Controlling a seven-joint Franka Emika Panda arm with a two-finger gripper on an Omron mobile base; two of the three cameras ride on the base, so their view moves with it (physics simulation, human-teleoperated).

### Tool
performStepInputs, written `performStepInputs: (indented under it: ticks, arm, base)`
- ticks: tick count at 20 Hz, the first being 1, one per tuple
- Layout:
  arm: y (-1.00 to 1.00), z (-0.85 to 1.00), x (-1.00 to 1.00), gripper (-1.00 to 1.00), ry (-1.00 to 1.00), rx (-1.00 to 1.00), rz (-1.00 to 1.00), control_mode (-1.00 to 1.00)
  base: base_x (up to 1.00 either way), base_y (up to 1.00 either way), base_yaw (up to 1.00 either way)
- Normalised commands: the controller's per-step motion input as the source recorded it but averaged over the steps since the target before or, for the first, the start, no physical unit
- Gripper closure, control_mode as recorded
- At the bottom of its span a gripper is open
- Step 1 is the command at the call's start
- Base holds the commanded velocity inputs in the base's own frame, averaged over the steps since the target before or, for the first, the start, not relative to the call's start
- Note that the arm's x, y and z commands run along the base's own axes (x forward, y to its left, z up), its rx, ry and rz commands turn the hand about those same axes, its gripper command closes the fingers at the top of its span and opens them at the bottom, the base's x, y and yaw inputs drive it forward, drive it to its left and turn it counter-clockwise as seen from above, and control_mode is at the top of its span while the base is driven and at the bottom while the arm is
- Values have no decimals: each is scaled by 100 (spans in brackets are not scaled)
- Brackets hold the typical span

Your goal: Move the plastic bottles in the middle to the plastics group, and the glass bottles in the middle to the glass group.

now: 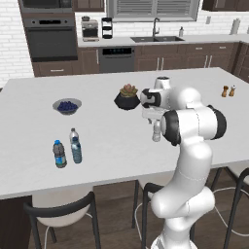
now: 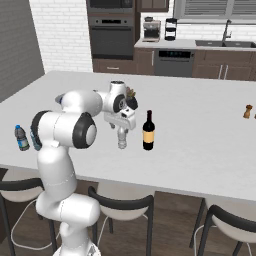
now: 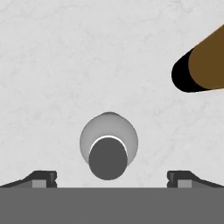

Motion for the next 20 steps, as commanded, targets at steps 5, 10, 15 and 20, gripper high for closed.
performStepInputs:
  ticks: [5,10,15,20]
  arm:
    - [0,-20,2,-100,0,0,0,-100]
    - [0,-3,7,-100,0,0,0,-100]
    - [-11,0,16,-100,0,0,0,-100]
    - [0,0,-9,-100,-1,0,0,-100]
  base:
    - [0,0,0]
    - [0,0,0]
    - [0,0,0]
    - [0,0,0]
